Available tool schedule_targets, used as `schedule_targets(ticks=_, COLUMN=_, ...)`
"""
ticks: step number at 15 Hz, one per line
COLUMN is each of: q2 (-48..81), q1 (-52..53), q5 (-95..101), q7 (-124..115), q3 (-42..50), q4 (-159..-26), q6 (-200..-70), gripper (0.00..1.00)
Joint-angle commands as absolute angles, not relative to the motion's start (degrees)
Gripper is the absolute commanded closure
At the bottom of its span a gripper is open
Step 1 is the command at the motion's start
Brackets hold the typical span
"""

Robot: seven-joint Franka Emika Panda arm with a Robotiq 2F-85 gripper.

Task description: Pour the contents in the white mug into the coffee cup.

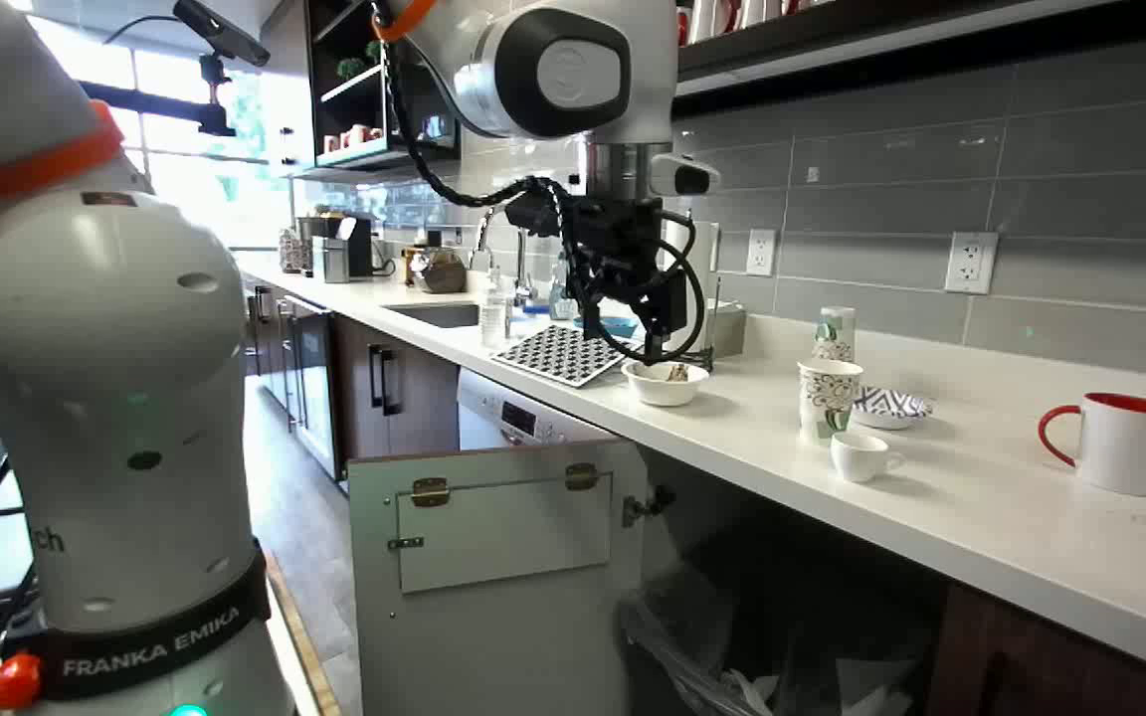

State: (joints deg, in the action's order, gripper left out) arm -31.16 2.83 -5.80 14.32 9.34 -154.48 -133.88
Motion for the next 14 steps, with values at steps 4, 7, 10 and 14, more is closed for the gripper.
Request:
schedule_targets(ticks=4, q2=-31.1, q1=2.2, q5=-6.2, q7=14.6, q3=8.7, q4=-154.4, q6=-133.7, gripper=0.00)
schedule_targets(ticks=7, q2=-31.1, q1=2.2, q5=-6.2, q7=14.6, q3=8.7, q4=-154.4, q6=-133.7, gripper=0.00)
schedule_targets(ticks=10, q2=-28.8, q1=1.4, q5=-6.1, q7=12.1, q3=8.1, q4=-153.5, q6=-136.6, gripper=0.00)
schedule_targets(ticks=14, q2=-22.2, q1=-2.2, q5=-4.7, q7=1.9, q3=5.3, q4=-150.2, q6=-145.9, gripper=0.00)
